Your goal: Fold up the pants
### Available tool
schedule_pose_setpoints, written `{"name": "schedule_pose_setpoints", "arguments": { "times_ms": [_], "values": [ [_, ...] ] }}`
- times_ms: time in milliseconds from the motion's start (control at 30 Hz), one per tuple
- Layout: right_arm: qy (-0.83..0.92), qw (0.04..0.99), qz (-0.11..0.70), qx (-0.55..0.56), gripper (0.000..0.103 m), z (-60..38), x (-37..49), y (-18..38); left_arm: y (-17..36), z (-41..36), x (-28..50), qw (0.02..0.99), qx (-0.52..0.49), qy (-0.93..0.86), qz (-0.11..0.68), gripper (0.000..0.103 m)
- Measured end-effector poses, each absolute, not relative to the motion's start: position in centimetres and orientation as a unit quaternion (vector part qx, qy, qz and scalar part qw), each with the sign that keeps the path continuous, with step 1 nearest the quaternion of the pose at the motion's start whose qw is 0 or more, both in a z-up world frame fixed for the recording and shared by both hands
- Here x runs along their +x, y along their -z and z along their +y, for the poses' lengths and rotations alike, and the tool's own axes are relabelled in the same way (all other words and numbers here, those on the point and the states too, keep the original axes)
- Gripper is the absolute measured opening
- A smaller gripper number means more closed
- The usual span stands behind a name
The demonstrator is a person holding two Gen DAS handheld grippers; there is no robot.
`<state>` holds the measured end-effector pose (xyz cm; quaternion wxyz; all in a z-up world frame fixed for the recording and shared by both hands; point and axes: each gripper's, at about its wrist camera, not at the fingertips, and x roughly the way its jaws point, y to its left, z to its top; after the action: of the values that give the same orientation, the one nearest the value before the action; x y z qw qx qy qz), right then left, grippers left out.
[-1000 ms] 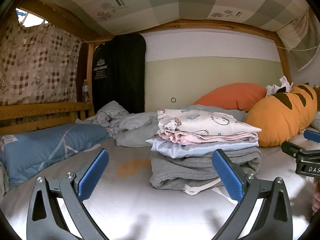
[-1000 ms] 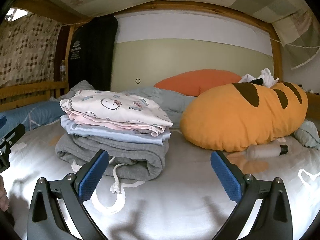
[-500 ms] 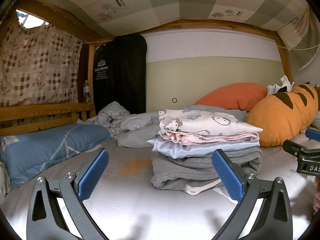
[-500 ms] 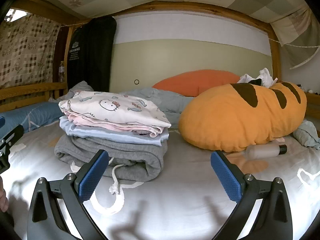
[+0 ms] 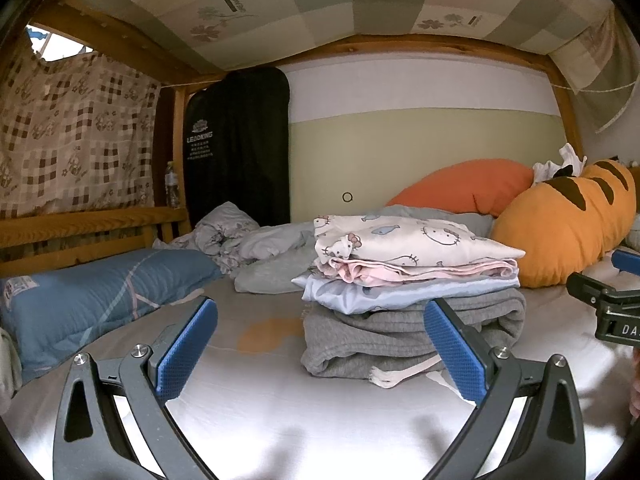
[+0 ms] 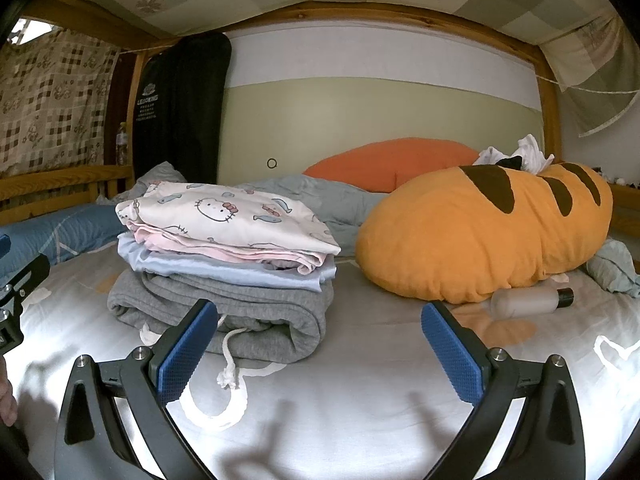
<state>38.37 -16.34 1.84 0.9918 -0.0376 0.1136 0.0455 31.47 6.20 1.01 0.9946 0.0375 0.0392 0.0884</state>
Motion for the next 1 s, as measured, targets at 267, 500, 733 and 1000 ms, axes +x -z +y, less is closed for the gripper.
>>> {"name": "schedule_pose_setpoints", "arguments": {
  "times_ms": [267,500,733,1000],
  "values": [
    [-0.041,0.992,0.112,-0.038,0.102,-16.42,38.29,-1.87,-1.05,6.40,31.57,0.995,0.036,-0.087,0.044,0.102],
    [-0.039,0.992,0.112,-0.037,0.102,-16.37,38.13,-1.97,-1.00,6.21,31.78,0.994,0.041,-0.086,0.046,0.102],
    [-0.031,0.993,0.109,-0.036,0.102,-16.61,38.10,-2.02,-1.02,6.25,31.82,0.995,0.040,-0.085,0.045,0.102],
    [-0.026,0.993,0.106,-0.033,0.102,-16.62,38.05,-2.15,-1.01,6.23,31.85,0.994,0.042,-0.085,0.047,0.103]
  ]
}}
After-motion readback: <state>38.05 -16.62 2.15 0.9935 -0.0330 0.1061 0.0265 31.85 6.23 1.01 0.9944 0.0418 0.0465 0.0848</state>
